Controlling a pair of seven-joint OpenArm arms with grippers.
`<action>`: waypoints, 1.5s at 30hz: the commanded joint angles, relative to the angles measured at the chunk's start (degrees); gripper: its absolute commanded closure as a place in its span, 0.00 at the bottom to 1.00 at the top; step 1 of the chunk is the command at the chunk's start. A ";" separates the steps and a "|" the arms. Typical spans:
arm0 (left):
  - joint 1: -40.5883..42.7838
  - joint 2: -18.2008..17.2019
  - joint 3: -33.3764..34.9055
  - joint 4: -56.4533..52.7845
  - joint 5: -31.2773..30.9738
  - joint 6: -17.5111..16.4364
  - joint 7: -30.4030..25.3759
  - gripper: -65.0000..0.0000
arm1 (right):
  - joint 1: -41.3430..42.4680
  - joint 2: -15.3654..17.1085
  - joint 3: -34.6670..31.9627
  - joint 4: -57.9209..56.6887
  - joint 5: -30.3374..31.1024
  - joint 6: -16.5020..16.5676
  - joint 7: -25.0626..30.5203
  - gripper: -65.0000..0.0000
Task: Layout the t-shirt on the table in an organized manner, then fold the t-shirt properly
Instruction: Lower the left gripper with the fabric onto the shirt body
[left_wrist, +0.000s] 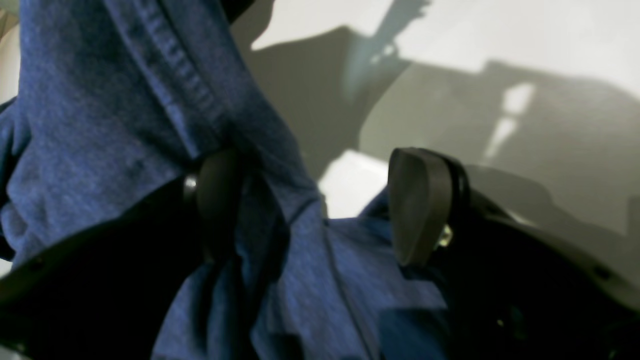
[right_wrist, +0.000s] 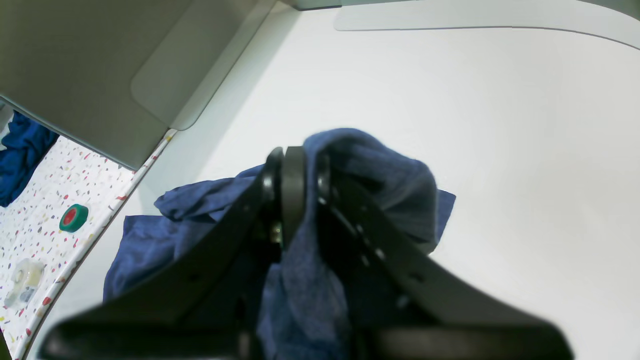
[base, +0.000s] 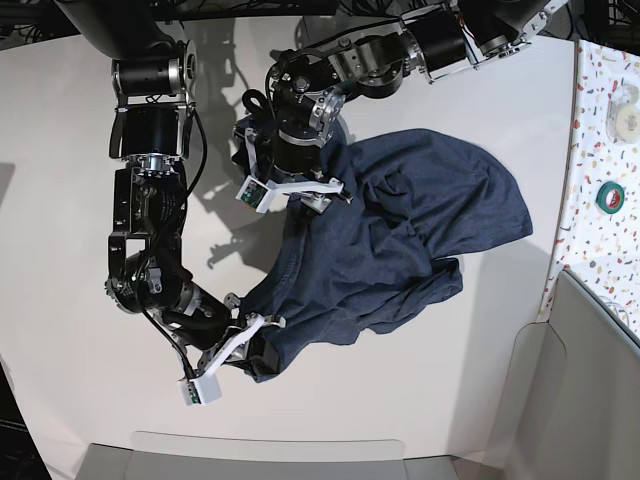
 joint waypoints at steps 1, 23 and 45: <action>-0.93 0.63 -0.48 -0.21 1.04 0.56 -1.08 0.35 | 1.84 0.02 0.02 1.07 0.66 0.34 1.59 0.96; -3.04 0.37 -0.56 -6.37 1.04 0.56 -3.89 0.56 | 1.75 0.20 -0.06 1.16 0.57 0.34 1.59 0.96; -3.30 0.28 -5.75 -5.14 1.04 0.56 -3.28 0.93 | 0.08 0.29 0.02 1.16 0.66 0.43 1.86 0.96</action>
